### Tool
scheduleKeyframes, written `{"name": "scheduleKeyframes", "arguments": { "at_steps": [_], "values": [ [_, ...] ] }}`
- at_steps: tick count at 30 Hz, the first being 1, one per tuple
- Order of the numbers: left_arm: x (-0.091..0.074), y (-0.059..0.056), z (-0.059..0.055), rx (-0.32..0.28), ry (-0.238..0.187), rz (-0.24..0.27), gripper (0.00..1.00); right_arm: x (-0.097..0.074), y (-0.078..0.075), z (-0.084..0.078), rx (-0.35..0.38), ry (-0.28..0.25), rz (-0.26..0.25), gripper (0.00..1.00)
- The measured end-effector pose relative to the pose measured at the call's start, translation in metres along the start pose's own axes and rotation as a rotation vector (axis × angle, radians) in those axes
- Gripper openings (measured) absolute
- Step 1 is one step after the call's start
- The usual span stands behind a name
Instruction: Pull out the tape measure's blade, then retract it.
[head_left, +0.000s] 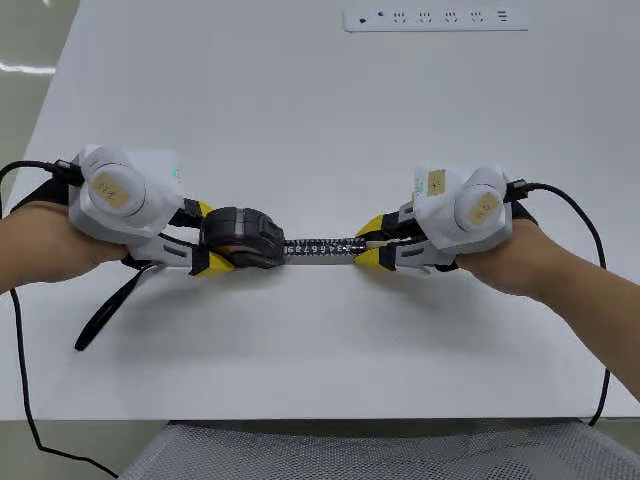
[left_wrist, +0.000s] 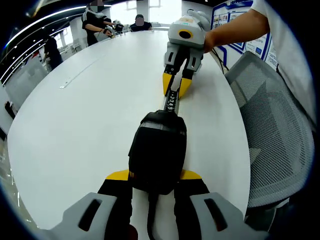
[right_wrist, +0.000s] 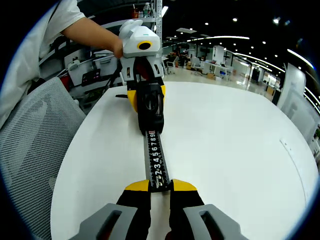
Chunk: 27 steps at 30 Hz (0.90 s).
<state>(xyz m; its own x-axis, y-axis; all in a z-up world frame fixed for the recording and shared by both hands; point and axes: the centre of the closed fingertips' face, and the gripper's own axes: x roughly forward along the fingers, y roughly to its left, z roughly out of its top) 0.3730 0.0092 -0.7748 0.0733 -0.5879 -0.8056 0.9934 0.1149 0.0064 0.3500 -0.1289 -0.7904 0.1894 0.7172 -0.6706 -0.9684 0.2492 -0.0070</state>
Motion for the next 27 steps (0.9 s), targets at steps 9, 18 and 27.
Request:
{"name": "scheduleKeyframes", "arguments": {
  "at_steps": [9,18,27],
  "values": [
    [-0.001,0.0,0.0,-0.001,-0.001,-0.002,0.27,-0.012,-0.003,-0.008,-0.003,0.017,-0.008,0.09],
    [0.0,0.0,0.0,-0.003,-0.002,-0.002,0.27,-0.022,-0.003,-0.018,0.004,0.037,-0.012,0.09],
    [0.0,0.0,0.0,-0.01,-0.005,-0.002,0.27,-0.033,-0.006,-0.026,0.011,0.046,-0.023,0.09]
  ]
}}
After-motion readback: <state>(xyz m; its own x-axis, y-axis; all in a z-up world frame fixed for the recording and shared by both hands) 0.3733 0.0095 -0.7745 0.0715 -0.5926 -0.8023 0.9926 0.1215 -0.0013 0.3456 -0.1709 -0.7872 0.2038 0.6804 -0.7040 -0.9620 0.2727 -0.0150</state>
